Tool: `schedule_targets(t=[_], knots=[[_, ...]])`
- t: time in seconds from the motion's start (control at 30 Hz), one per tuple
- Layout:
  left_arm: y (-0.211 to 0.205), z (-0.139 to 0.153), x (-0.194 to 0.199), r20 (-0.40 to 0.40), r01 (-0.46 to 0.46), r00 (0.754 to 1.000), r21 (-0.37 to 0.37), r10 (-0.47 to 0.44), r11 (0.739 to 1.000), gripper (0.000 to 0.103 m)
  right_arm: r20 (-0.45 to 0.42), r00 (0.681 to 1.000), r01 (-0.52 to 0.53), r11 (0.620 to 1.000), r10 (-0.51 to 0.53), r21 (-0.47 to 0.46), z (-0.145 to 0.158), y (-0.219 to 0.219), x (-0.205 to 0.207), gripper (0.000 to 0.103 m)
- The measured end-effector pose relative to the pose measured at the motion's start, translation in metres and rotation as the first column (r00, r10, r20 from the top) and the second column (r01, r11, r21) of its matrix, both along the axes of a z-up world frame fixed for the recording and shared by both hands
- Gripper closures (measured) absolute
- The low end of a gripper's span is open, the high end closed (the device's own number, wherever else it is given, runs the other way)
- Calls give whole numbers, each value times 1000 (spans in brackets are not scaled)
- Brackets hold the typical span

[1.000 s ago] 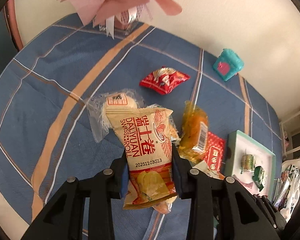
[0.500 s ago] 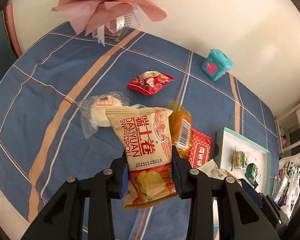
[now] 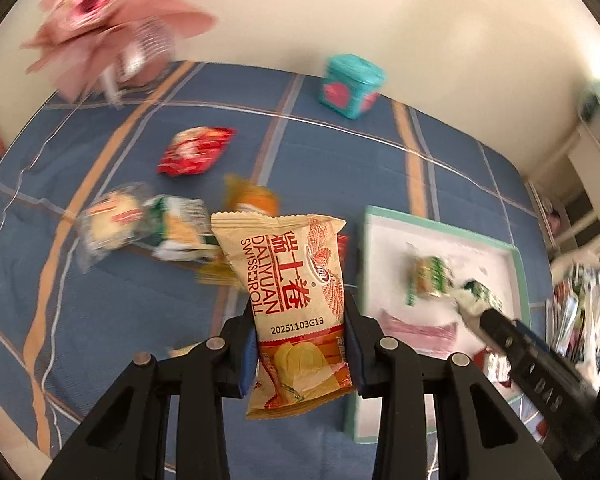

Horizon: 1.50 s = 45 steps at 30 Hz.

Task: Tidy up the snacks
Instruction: 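Carry both packs over the white tray and open both grippers to release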

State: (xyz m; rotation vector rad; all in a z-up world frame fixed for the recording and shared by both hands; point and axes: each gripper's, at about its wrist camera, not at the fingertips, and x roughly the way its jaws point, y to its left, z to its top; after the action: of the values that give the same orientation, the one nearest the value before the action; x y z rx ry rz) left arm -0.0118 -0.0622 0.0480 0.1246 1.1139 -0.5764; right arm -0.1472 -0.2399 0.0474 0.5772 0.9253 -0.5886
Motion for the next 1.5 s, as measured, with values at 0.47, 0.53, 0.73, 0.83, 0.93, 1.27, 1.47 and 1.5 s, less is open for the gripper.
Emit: schedule_targets(t=[0.47,0.53,0.73,0.83,0.93,1.27,1.47,1.5], knots=[[-90,-18,-18,76,163,983,47,-166,986,65,23,990,140,985,-138,-97,-16,-73,-31,48],[-98,-22,-13,83,168,982,44,-171,985,65,29,988,151,982,-149,-114,-19,-81,-30,48],[-118,-32,-1,98,182,978,48,-186,982,65,3,989,149,978,-150,-144,-35,-100,-22,48],[-126,-38,2,88,192,977,41,-195,981,65,-6,987,156,978,-158,-141,-42,-110,-19,48],[-135,-42,2,92,204,974,45,-208,978,65,-6,986,163,977,-165,-139,-47,-116,-19,48],[-147,-53,4,75,209,974,54,-213,976,50,-28,984,170,977,-175,-129,-58,-125,-19,43],[-139,-44,1,58,206,976,53,-209,977,44,-19,982,182,976,-186,-122,-52,-122,-22,30],[-138,-43,1,53,205,977,54,-208,977,42,-25,983,180,976,-184,-122,-51,-119,-22,29]])
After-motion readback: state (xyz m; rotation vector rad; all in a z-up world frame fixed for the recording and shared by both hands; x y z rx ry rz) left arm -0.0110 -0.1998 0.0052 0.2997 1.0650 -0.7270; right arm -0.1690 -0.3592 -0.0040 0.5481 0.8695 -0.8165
